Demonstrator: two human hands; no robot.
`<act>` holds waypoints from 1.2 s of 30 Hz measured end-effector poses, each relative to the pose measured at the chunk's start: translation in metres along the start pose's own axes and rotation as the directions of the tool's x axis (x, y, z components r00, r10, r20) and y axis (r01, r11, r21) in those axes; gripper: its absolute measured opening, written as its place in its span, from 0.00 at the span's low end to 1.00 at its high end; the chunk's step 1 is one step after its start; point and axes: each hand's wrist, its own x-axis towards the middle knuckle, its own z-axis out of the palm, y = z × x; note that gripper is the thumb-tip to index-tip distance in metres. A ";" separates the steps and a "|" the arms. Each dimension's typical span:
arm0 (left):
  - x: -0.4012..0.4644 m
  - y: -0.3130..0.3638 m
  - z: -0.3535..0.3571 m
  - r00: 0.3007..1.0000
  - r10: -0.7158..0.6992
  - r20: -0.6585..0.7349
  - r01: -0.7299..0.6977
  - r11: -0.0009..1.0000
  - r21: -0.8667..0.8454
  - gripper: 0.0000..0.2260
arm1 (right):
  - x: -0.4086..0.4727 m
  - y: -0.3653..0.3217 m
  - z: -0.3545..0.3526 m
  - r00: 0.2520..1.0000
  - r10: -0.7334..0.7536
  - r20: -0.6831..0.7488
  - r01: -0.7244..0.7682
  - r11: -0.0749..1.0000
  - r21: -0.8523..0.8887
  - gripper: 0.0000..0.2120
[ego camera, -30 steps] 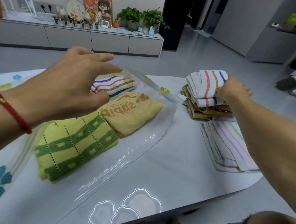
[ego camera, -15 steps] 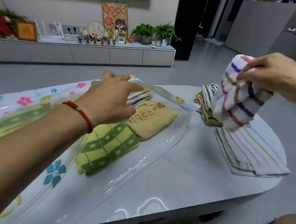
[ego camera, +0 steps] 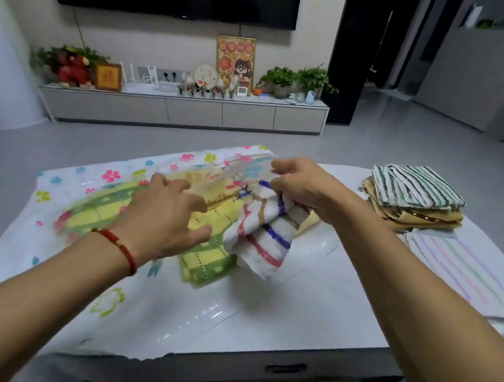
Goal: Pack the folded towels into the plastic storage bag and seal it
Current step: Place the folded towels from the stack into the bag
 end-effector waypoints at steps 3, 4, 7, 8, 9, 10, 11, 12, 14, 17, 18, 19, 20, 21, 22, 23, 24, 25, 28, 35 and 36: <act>-0.042 -0.040 0.007 0.986 -0.100 0.134 0.102 0.995 -0.006 0.33 | -0.003 -0.006 0.007 0.999 -0.047 0.016 0.046 0.996 0.081 0.26; -0.051 -0.049 0.006 0.982 -0.124 0.143 0.132 0.990 -0.047 0.34 | -0.006 -0.007 0.010 0.998 -0.058 0.016 0.056 0.993 0.104 0.22; -0.062 -0.062 -0.003 0.991 -0.129 0.021 0.131 0.977 -0.170 0.28 | -0.019 -0.012 0.033 0.996 -0.055 0.075 0.035 0.967 0.251 0.19; -0.061 -0.064 -0.008 0.992 -0.122 -0.040 0.110 0.969 -0.221 0.26 | -0.024 -0.014 0.048 0.993 -0.051 0.109 0.015 0.951 0.309 0.18; -0.061 -0.064 -0.012 0.989 -0.118 -0.092 0.087 0.953 -0.289 0.25 | -0.027 -0.018 0.065 0.990 -0.043 0.137 -0.010 0.932 0.362 0.16; -0.059 -0.064 -0.016 0.984 -0.113 -0.136 0.059 0.936 -0.348 0.25 | -0.030 -0.024 0.084 0.987 -0.036 0.156 -0.033 0.909 0.417 0.13; -0.058 -0.065 -0.020 0.980 -0.110 -0.165 0.039 0.923 -0.382 0.26 | -0.030 -0.030 0.105 0.987 -0.030 0.160 -0.049 0.882 0.469 0.09; -0.058 -0.066 -0.023 0.977 -0.108 -0.183 0.027 0.917 -0.397 0.26 | -0.028 -0.038 0.125 0.988 -0.032 0.150 -0.055 0.837 0.544 0.06; -0.061 -0.067 -0.025 0.966 -0.059 -0.250 -0.049 0.912 -0.407 0.26 | -0.020 -0.055 0.165 0.995 -0.022 0.095 -0.057 0.664 0.746 0.11; -0.068 -0.071 -0.028 0.935 0.052 -0.351 -0.172 0.931 -0.321 0.25 | -0.016 -0.067 0.215 0.998 0.017 0.055 -0.057 0.394 0.917 0.26; -0.068 -0.073 -0.028 0.937 0.045 -0.346 -0.164 0.932 -0.322 0.24 | -0.021 -0.061 0.229 0.998 0.025 0.052 -0.058 0.396 0.916 0.28; -0.068 -0.075 -0.027 0.942 0.029 -0.334 -0.150 0.927 -0.343 0.22 | -0.029 -0.051 0.243 0.997 0.033 0.074 -0.081 0.435 0.897 0.30; -0.067 -0.078 -0.027 0.951 0.003 -0.309 -0.123 0.921 -0.370 0.22 | -0.042 -0.040 0.254 0.991 0.028 0.133 -0.130 0.488 0.863 0.32; -0.067 -0.080 -0.026 0.963 -0.030 -0.267 -0.081 0.916 -0.393 0.24 | -0.055 -0.030 0.261 0.973 0.016 0.232 -0.202 0.555 0.807 0.33; -0.068 -0.082 -0.024 0.974 -0.053 -0.219 -0.040 0.915 -0.402 0.26 | -0.067 -0.021 0.266 0.943 0.005 0.334 -0.261 0.636 0.726 0.34; -0.069 -0.083 -0.021 0.981 -0.059 -0.186 -0.021 0.916 -0.401 0.26 | -0.074 -0.014 0.270 0.916 0.008 0.401 -0.285 0.717 0.637 0.33; -0.072 -0.083 -0.019 0.984 -0.055 -0.168 -0.016 0.918 -0.397 0.26 | -0.077 -0.009 0.272 0.912 0.033 0.409 -0.279 0.782 0.558 0.32; -0.074 -0.083 -0.016 0.986 -0.057 -0.154 -0.009 0.918 -0.396 0.24 | -0.079 -0.005 0.273 0.930 0.072 0.361 -0.257 0.829 0.496 0.32; -0.079 -0.084 -0.015 0.989 -0.094 -0.117 0.036 0.907 -0.420 0.23 | -0.087 -0.005 0.275 0.984 0.141 0.105 -0.173 0.883 0.437 0.35; -0.080 -0.083 -0.007 0.993 -0.113 -0.047 0.081 0.893 -0.442 0.28 | -0.090 -0.004 0.296 0.925 -0.009 0.379 -0.199 0.839 0.506 0.12; -0.081 -0.083 -0.008 0.992 -0.114 -0.047 0.081 0.890 -0.448 0.26 | -0.086 -0.002 0.292 0.910 -0.033 0.414 -0.203 0.834 0.513 0.14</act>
